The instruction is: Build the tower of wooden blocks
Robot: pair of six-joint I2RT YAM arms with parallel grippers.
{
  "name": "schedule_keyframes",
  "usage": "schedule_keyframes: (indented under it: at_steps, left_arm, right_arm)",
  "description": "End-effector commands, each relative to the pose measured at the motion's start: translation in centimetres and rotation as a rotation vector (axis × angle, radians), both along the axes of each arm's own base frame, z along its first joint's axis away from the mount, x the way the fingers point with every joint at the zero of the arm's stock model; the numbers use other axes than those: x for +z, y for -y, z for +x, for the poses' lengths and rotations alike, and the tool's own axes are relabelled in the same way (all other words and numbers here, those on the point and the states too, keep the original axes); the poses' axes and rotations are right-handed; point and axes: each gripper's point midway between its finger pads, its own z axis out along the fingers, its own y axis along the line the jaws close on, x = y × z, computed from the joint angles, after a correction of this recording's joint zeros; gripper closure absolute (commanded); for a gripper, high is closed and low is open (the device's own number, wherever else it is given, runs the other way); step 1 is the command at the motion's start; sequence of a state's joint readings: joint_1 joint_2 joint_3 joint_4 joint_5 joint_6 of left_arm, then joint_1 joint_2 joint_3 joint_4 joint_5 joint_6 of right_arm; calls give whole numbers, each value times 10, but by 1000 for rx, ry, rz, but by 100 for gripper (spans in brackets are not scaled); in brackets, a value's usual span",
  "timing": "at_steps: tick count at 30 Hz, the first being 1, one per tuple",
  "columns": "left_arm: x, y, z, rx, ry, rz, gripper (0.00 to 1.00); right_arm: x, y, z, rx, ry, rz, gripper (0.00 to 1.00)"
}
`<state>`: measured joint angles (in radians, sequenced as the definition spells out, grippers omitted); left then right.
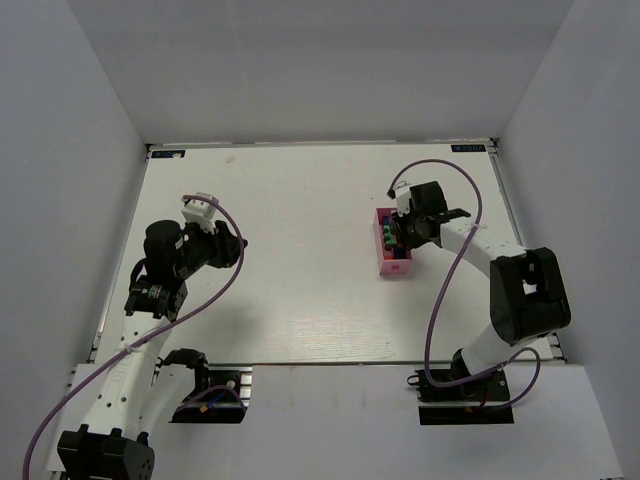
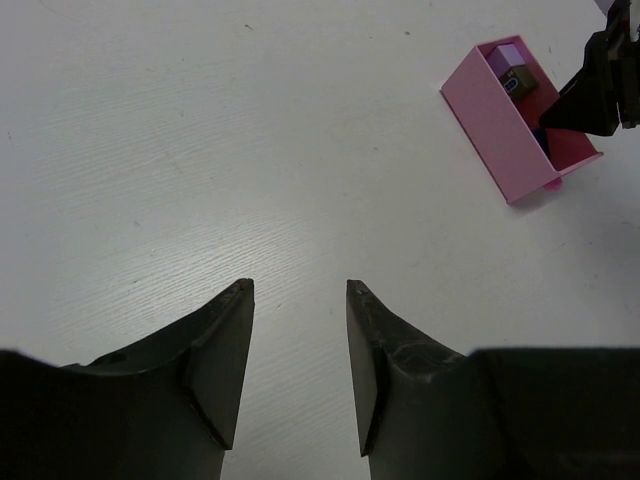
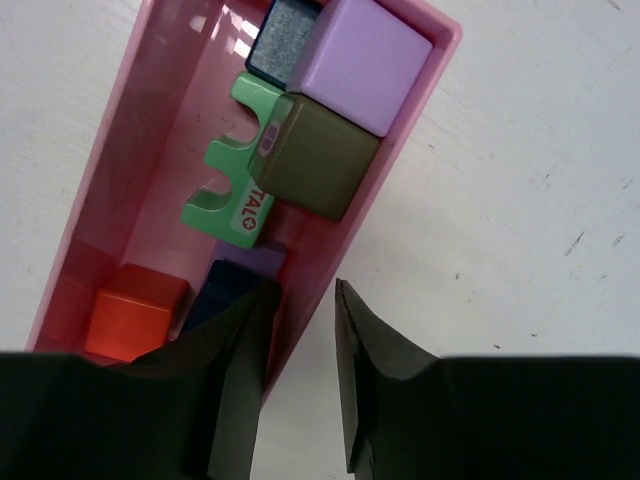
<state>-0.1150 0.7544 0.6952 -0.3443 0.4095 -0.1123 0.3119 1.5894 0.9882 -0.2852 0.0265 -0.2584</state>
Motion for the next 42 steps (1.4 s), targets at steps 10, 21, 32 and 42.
schedule_keyframes:
  at_steps: [10, 21, 32, 42]
  left_arm:
    - [13, 4, -3, -25, 31, -11, 60]
    - [13, 6, -4, -34, 31, -14, 69]
    - [11, 6, -3, -34, 22, -13, 69]
    - [11, 6, -3, -34, 22, -13, 66]
  right_arm:
    - [19, -9, 20, -6, 77, 18, 90]
    - [66, -8, 31, 21, 272, -59, 100]
    - [104, 7, 44, -11, 534, -339, 100]
    - [111, 7, 51, -28, 701, -547, 100]
